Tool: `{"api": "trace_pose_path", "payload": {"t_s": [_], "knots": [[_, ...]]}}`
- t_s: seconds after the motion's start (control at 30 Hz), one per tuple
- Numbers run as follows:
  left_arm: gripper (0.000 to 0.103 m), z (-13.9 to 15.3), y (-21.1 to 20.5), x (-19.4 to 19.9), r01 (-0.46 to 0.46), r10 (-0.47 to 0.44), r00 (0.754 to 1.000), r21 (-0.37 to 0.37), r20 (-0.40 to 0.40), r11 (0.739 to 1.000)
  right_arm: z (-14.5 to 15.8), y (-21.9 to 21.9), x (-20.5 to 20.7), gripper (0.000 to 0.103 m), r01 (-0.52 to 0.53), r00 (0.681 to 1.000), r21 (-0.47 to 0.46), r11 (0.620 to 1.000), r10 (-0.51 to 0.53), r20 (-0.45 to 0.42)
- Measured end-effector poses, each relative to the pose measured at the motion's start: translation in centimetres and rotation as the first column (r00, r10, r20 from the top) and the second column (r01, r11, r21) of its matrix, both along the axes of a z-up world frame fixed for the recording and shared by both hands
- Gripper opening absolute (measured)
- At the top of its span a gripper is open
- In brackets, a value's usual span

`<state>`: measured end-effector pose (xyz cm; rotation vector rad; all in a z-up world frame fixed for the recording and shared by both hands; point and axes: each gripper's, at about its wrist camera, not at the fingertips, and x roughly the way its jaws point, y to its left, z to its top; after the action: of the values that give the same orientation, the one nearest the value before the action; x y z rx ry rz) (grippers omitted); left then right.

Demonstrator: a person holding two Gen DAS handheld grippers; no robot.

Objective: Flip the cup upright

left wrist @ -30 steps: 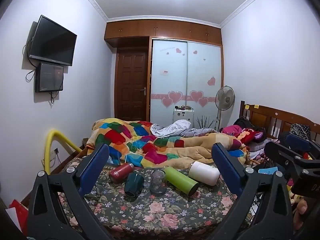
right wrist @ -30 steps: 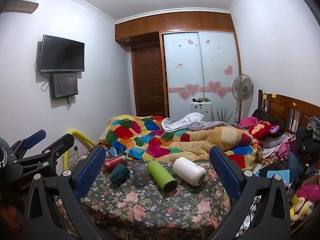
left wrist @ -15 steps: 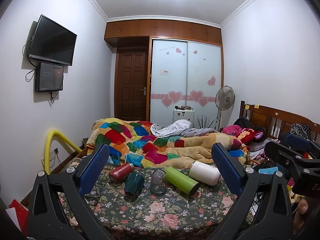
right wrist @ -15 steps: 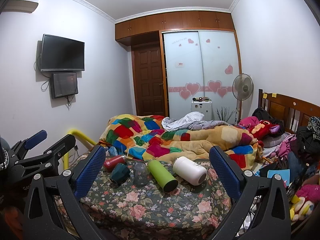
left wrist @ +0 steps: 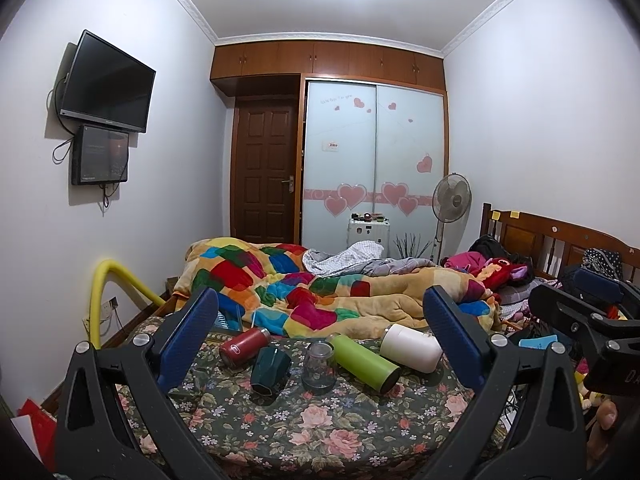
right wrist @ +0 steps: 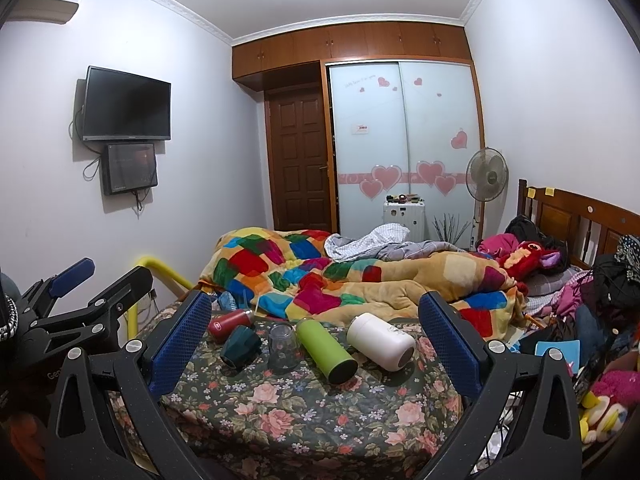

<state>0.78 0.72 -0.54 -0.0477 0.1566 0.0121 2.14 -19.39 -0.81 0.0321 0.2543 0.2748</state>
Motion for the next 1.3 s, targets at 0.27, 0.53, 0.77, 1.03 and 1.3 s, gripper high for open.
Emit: {"api": "trace_pose_path", "payload": {"t_s": [0.27, 0.53, 0.77, 1.03, 1.3], "knots": [[0.103, 0.1, 0.0, -0.2, -0.004, 0.004, 1.000, -0.001, 0.006, 1.000, 0.0, 0.0, 0.0, 0.103, 0.000, 1.000, -0.002, 1.000, 0.000, -0.001], [0.103, -0.1, 0.0, -0.3, -0.007, 0.007, 1.000, -0.002, 0.005, 1.000, 0.0, 0.3, 0.1, 0.103, 0.000, 1.000, -0.004, 1.000, 0.000, -0.002], [0.103, -0.2, 0.2, -0.3, -0.010, 0.010, 1.000, -0.003, 0.004, 1.000, -0.1, 0.2, 0.2, 0.103, 0.000, 1.000, -0.007, 1.000, 0.000, -0.002], [0.103, -0.5, 0.4, -0.2, -0.013, 0.013, 1.000, -0.006, 0.001, 1.000, 0.0, 0.5, 0.0, 0.103, 0.000, 1.000, -0.007, 1.000, 0.000, -0.006], [0.103, -1.0, 0.6, 0.5, -0.019, 0.018, 1.000, -0.011, -0.013, 1.000, -1.2, 0.3, 0.8, 0.103, -0.002, 1.000, -0.009, 1.000, 0.002, -0.024]]}}
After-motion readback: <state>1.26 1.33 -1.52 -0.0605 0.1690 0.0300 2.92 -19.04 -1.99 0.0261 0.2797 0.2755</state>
